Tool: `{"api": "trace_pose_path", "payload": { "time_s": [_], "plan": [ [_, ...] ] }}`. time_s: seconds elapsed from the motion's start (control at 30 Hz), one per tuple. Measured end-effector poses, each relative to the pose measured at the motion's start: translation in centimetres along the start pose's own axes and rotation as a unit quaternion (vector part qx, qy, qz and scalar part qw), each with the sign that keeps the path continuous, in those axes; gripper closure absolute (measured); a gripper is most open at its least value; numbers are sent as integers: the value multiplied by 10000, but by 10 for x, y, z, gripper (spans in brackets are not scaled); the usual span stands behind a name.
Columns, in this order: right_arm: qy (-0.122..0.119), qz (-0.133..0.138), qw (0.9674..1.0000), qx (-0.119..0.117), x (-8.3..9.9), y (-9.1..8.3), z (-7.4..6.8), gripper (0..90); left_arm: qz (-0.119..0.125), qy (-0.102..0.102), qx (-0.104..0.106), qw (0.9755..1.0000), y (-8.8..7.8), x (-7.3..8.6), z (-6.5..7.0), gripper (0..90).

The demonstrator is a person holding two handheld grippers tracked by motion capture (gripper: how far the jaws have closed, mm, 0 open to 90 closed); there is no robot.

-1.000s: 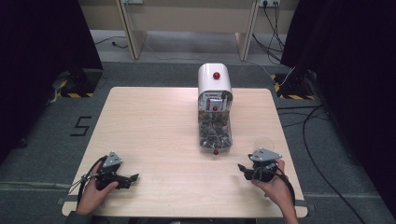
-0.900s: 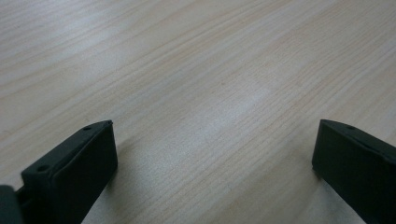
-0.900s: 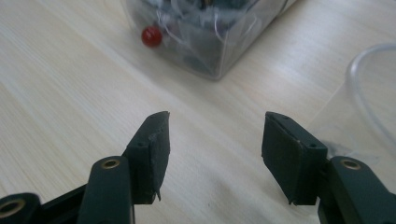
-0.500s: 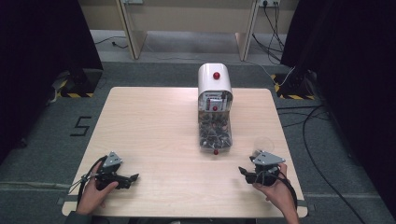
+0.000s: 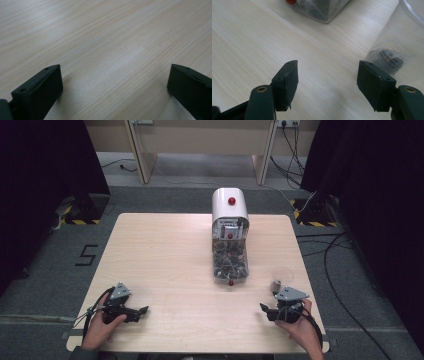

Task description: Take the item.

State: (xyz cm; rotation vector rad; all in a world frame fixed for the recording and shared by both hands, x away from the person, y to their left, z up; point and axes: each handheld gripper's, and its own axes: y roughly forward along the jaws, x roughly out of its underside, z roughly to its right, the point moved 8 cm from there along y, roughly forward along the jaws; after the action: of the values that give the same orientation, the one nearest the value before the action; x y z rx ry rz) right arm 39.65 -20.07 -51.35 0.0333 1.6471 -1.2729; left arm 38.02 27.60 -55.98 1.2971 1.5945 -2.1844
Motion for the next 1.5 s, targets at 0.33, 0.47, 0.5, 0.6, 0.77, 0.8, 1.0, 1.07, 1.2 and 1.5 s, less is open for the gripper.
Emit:
{"api": "trace_pose_path", "payload": {
  "time_s": [0.33, 0.47, 0.5, 0.6, 0.77, 0.8, 1.0, 1.07, 1.2, 1.5],
  "plan": [
    [78, -74, 9999, 70, 11, -1, 3, 349, 0, 1, 0, 10000, 0, 0, 0, 0],
    [122, -157, 9997, 103, 15, -1, 4, 349, 0, 0, 1, 10000, 0, 0, 0, 0],
    [110, -174, 9997, 107, 16, -1, 5, 349, 0, 1, 1, 10000, 0, 0, 0, 0],
    [133, -213, 9996, 135, 19, -1, 6, 349, 0, 0, 0, 10000, 0, 0, 0, 0],
    [157, -310, 9993, 126, 25, 0, 5, 345, -1, 1, 0, 10000, 0, 0, 0, 0],
    [147, -393, 9990, 133, 28, 1, 5, 332, -1, 1, 0, 10000, 0, 0, 0, 0],
    [476, -270, 9984, -110, 35, 2, -2, 275, -1, 1, 0, 10000, 0, 0, 0, 0],
    [449, -188, 9988, -111, 37, 1, -2, 274, 0, 0, 0, 10000, 0, 0, 0, 0],
    [538, -116, 9985, -63, 41, -3, -5, 273, -1, 1, 0, 10000, 0, 0, 0, 0],
    [576, -158, 9982, 3, 45, -8, -11, 267, 0, -1, 0, 10000, 0, 0, 0, 0]
  ]
}}
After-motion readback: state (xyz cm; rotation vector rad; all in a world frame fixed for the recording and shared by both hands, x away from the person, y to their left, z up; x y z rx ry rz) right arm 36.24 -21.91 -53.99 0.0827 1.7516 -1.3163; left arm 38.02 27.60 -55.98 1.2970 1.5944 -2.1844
